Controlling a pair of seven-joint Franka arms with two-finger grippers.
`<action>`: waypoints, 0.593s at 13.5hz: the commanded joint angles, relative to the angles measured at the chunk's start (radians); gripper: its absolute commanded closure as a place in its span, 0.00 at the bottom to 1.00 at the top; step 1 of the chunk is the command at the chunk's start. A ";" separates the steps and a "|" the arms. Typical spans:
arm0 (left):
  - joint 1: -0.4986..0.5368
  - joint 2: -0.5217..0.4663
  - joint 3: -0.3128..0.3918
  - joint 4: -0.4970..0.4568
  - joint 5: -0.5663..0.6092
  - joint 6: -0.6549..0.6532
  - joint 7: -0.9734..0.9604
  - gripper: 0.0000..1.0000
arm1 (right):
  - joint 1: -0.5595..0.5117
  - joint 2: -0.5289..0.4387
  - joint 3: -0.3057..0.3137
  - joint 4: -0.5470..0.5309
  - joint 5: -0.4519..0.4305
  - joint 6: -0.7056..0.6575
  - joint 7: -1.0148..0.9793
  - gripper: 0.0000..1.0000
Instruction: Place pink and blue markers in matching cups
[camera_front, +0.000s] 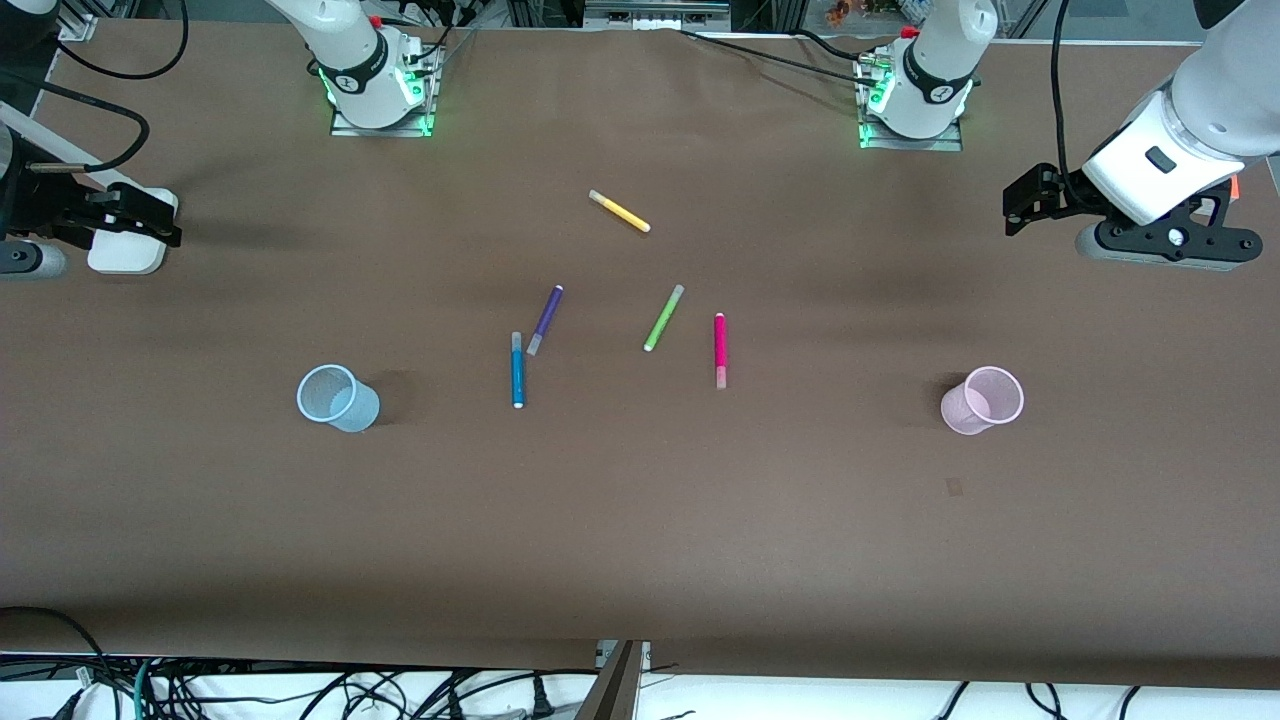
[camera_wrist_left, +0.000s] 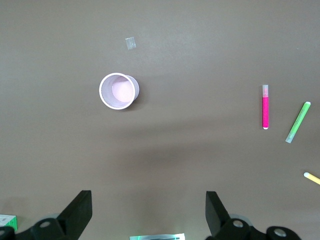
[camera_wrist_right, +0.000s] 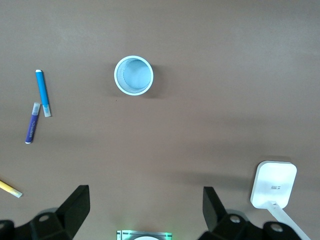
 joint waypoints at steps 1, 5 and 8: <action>0.000 -0.002 0.002 0.001 -0.013 -0.002 0.016 0.00 | -0.010 0.009 0.010 0.023 -0.015 -0.018 0.001 0.00; 0.001 0.002 0.003 0.001 -0.016 0.001 0.015 0.00 | -0.011 0.009 0.010 0.023 -0.015 -0.008 -0.005 0.00; 0.000 0.002 0.002 0.001 -0.016 0.001 0.007 0.00 | -0.007 0.038 0.015 0.026 -0.008 -0.001 0.001 0.00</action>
